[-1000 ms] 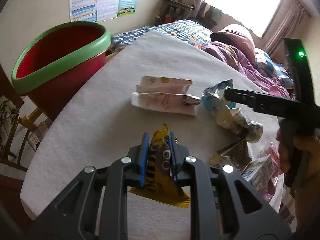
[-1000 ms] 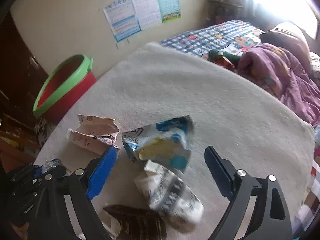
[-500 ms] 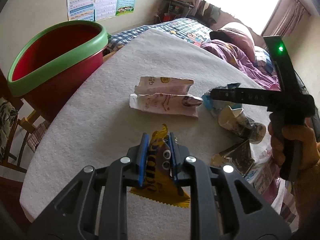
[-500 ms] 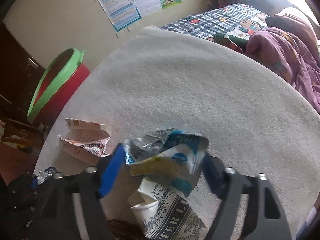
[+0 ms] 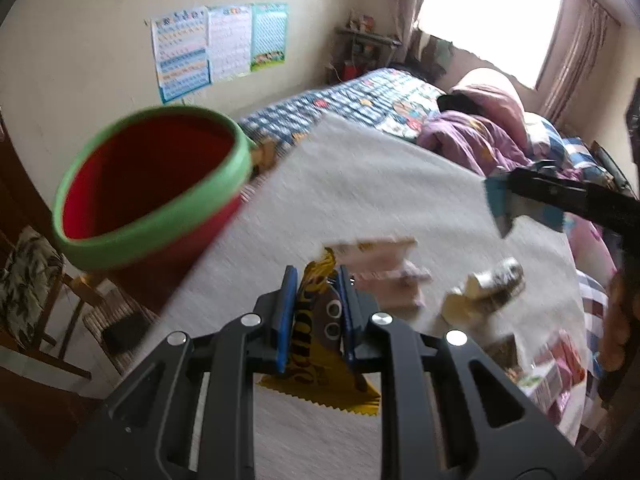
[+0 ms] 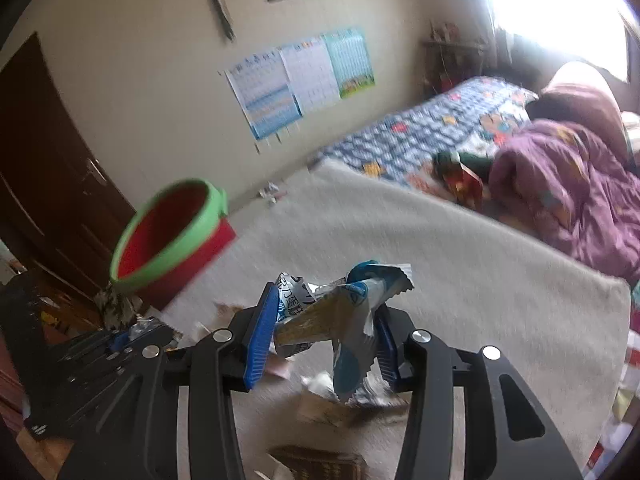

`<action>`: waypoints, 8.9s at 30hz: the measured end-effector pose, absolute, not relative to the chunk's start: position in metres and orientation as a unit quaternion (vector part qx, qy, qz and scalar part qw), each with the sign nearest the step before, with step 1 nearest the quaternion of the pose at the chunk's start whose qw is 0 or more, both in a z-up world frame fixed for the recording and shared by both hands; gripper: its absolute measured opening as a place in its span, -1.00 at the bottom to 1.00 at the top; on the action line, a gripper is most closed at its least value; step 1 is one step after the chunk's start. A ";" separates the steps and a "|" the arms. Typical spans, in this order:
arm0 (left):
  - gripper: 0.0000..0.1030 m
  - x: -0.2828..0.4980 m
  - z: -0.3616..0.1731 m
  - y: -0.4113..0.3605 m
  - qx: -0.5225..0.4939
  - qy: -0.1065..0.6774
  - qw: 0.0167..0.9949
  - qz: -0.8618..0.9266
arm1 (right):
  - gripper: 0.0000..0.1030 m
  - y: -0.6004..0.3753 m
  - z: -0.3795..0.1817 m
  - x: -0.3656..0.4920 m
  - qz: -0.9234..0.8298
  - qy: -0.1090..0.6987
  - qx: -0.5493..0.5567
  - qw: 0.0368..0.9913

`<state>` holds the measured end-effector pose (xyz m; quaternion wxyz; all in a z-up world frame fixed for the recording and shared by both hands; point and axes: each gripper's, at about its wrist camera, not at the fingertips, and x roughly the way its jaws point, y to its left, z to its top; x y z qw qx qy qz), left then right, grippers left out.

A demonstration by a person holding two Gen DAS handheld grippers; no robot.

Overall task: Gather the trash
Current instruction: 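Carry both items over the red bucket and open both tools to drop them, then grasp the white-and-pink paper packets with the left tool, then grasp the purple snack bag with the right tool while the left tool holds the packets, then carry both items over the red bucket and open both tools to drop them, then grasp the strawberry-print pink wrapper with the right tool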

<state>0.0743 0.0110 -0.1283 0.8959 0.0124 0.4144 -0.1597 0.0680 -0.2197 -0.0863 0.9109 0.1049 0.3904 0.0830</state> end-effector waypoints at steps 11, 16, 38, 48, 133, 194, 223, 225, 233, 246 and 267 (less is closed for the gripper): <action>-0.64 0.127 -0.107 0.063 -0.017 0.385 0.915 -0.120 | -0.15 -0.157 -0.072 0.114 0.146 0.385 0.075 0.908; -0.64 0.150 -0.103 0.084 -0.035 0.379 0.918 -0.112 | -0.15 -0.129 -0.066 0.140 0.181 0.382 0.073 0.903; -0.53 0.200 -0.137 0.135 -0.039 0.409 0.911 -0.020 | 0.13 -0.032 -0.079 0.235 0.263 0.407 0.095 0.870; 0.55 0.191 -0.137 0.138 -0.030 0.394 0.919 -0.009 | 0.67 -0.029 -0.084 0.242 0.273 0.428 0.122 0.853; 0.48 0.090 -0.193 -0.010 0.097 0.496 0.792 -0.342 | 0.70 -0.210 -0.132 -0.090 -0.183 0.448 0.207 0.851; -0.10 0.000 -0.111 0.018 0.050 0.409 0.886 -0.213 | -0.36 -0.196 -0.080 -0.104 -0.027 0.398 0.161 0.903; -0.09 0.152 -0.098 0.147 0.024 0.390 0.908 -0.153 | -0.35 -0.049 -0.052 0.096 0.066 0.372 0.098 0.921; -0.09 0.162 -0.102 0.154 0.022 0.393 0.907 -0.150 | -0.34 -0.037 -0.050 0.110 0.073 0.366 0.080 0.924; -0.09 0.199 -0.111 0.167 0.014 0.398 0.906 -0.145 | -0.33 -0.006 -0.054 0.159 0.091 0.364 0.031 0.926; -0.02 0.234 -0.128 0.174 0.002 0.415 0.899 -0.142 | -0.24 0.011 -0.083 0.185 0.114 0.394 0.003 0.912; 0.54 0.206 -0.118 0.169 -0.002 0.403 0.905 -0.137 | 0.29 -0.011 -0.062 0.137 0.099 0.377 0.037 0.920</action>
